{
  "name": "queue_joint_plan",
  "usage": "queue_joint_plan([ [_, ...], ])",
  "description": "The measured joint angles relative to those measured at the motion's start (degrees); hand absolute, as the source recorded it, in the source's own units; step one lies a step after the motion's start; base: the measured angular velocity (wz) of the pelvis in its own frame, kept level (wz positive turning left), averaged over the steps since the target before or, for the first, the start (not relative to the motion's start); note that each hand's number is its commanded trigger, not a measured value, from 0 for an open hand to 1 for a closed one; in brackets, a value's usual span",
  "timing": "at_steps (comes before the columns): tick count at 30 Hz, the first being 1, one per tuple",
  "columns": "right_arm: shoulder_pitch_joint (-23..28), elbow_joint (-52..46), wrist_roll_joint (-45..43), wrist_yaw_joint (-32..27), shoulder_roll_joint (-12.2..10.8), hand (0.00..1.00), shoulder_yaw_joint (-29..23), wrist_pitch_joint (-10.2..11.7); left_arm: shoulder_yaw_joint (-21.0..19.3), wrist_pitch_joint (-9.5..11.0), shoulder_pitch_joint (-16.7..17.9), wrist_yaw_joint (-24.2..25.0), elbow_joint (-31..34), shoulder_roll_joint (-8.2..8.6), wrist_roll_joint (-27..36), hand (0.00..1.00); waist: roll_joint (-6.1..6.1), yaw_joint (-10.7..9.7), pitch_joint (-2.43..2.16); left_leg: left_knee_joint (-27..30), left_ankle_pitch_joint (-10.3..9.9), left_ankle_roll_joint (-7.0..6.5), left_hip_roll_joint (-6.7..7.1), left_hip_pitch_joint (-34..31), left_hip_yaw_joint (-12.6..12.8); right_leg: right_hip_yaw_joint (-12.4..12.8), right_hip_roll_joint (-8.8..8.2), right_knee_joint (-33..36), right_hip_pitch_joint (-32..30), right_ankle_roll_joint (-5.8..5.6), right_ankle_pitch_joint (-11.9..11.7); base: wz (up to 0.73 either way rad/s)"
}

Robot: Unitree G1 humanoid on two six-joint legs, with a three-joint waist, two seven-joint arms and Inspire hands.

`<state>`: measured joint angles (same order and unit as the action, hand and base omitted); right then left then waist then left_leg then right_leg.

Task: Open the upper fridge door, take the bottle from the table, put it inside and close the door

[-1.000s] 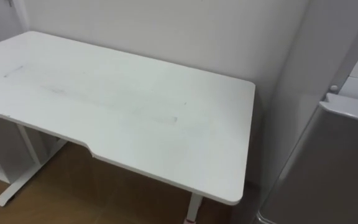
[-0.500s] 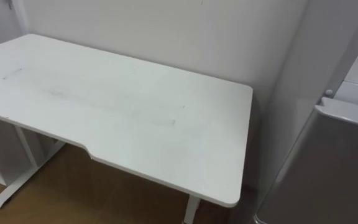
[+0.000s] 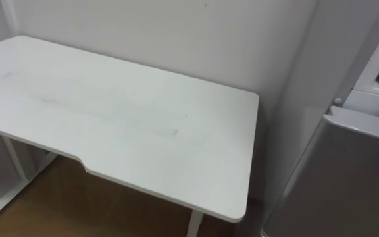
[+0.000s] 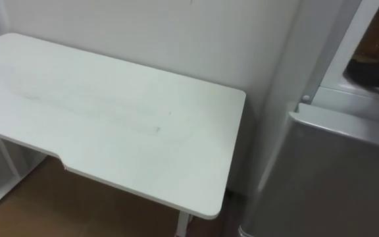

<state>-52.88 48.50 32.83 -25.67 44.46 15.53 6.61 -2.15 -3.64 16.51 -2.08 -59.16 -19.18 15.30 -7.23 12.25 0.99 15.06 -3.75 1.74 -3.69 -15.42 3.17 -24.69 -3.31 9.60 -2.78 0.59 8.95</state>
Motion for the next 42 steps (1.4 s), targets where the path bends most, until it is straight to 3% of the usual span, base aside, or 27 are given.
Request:
queue_joint_plan([
  [3, 1.2, -1.7, 1.2, 2.6, 0.0, 0.0, -0.7, -0.5, -0.5, 0.0, 0.1, 0.0, 0.0, 0.04, -0.2, 0.0, -0.19, -0.1, -0.17, -1.5, 0.0, -0.03, 0.5, 2.4, 0.6, 0.8, -0.12, -0.2, 1.4, -0.28, 0.2, -0.1],
  [14, 10.4, -12.1, 5.0, 4.6, 0.0, 0.0, -5.3, -0.5, -2.4, 0.1, 1.1, -1.5, -0.5, 1.16, -0.3, 0.0, 0.55, -1.3, -0.02, -2.5, -1.9, -0.36, 1.49, 9.0, 1.5, 0.9, -1.08, -0.9, 7.7, -1.55, 0.9, -0.01],
  [17, 13.3, -17.2, 5.4, 4.7, -0.6, 0.0, -7.2, -1.1, -2.5, 0.1, 2.4, -2.4, -0.5, 2.46, -0.9, 0.0, 1.18, -2.1, -0.34, -2.5, -2.2, -0.44, 1.64, 9.3, 1.7, 0.8, -1.26, -0.9, 8.0, -1.76, 1.0, -0.03],
  [19, 15.1, -20.4, 5.4, 4.8, -2.4, 0.0, -10.0, -1.6, -2.8, 0.0, 3.2, -2.4, -0.5, 3.58, -2.2, 0.0, 1.86, -3.0, -0.53, -2.7, -2.2, -0.51, 1.84, 10.1, 1.6, 0.9, -1.43, -0.9, 8.7, -1.94, 1.1, 0.02],
  [24, 18.4, -26.6, 5.7, 4.3, -4.1, 0.0, -11.3, -3.1, -4.5, -0.1, 3.7, -2.5, -0.3, 5.11, -4.8, 0.0, 2.78, -3.5, -1.15, -3.7, -2.1, -0.61, 2.18, 11.3, 2.2, 2.0, -1.77, -0.9, 9.0, -2.23, 1.3, -0.08],
  [30, 22.4, -36.3, 5.2, 2.9, -8.8, 0.0, -12.4, -4.3, -6.7, -0.2, 3.6, -3.9, 0.1, 7.02, -4.9, 0.0, 2.42, -4.6, -1.21, -4.4, -2.1, -0.66, 2.31, 13.2, 2.9, 2.8, -1.97, -1.0, 10.2, -2.45, 1.4, -0.05],
  [32, 23.0, -38.2, 5.1, 2.5, -8.9, 0.0, -12.4, -4.3, -6.7, -0.2, 3.0, -4.0, 0.0, 7.08, -4.9, 0.0, 2.17, -4.6, -1.07, -4.3, -2.1, -0.66, 2.3, 13.3, 2.9, 2.9, -1.97, -0.9, 10.3, -2.45, 1.4, 0.0],
  [34, 24.5, -41.4, 4.7, 2.3, -9.0, 0.0, -12.5, -4.3, -6.6, -0.1, 3.1, -4.2, 0.0, 7.1, -5.1, 0.0, 2.09, -4.8, -0.62, -4.3, -2.3, -0.74, 2.26, 14.1, 3.2, 2.9, -1.98, -0.9, 10.7, -2.48, 1.5, -0.05],
  [37, 26.2, -47.1, 2.5, 2.7, -11.0, 0.0, -13.6, -4.2, -6.6, -0.1, 3.2, -4.5, 0.0, 7.72, -6.7, 0.0, 2.31, -4.9, -0.5, -3.9, -2.6, -0.79, 2.12, 14.2, 3.9, 3.9, -1.95, -0.9, 10.6, -2.56, 1.5, -0.11],
  [42, 27.6, -54.1, 0.5, 3.1, -11.3, 0.0, -14.8, -4.2, -6.6, -0.1, 2.9, -4.5, -0.1, 8.21, -7.0, 0.0, 2.5, -6.1, -0.47, -3.8, -2.8, -0.99, 2.29, 14.2, 4.3, 4.1, -2.21, -0.9, 10.5, -2.67, 1.6, -0.03],
])
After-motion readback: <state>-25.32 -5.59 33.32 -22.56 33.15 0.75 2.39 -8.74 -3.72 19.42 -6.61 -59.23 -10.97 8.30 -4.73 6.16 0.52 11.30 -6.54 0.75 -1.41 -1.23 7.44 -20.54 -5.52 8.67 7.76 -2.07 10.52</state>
